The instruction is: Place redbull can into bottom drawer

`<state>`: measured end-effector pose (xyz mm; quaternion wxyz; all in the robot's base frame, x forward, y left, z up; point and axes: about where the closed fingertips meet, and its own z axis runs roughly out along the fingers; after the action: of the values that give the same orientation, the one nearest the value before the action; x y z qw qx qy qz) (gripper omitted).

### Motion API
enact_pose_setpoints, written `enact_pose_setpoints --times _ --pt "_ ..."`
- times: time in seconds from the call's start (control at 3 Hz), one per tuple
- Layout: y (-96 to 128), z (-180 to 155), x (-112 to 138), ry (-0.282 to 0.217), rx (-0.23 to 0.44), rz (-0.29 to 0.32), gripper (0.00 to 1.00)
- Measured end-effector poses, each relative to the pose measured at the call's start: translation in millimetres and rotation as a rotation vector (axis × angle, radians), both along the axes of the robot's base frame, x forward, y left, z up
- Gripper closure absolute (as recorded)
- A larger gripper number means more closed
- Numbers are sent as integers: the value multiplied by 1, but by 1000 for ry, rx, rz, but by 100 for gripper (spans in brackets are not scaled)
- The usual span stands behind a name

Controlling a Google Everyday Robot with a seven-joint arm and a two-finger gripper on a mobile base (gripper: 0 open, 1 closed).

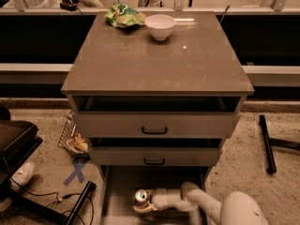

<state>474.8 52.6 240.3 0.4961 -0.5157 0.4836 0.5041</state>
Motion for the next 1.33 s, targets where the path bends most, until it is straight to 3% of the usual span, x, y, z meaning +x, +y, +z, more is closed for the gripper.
enact_pose_setpoints --times 0.33,0.67,1.0,1.33 --pt "29 -51 -13 -19 -15 29 100" --pt "45 -86 -13 22 -19 35 100" --pt "45 -92 -6 16 -28 26 85" --pt "47 -92 -8 19 -26 29 61"
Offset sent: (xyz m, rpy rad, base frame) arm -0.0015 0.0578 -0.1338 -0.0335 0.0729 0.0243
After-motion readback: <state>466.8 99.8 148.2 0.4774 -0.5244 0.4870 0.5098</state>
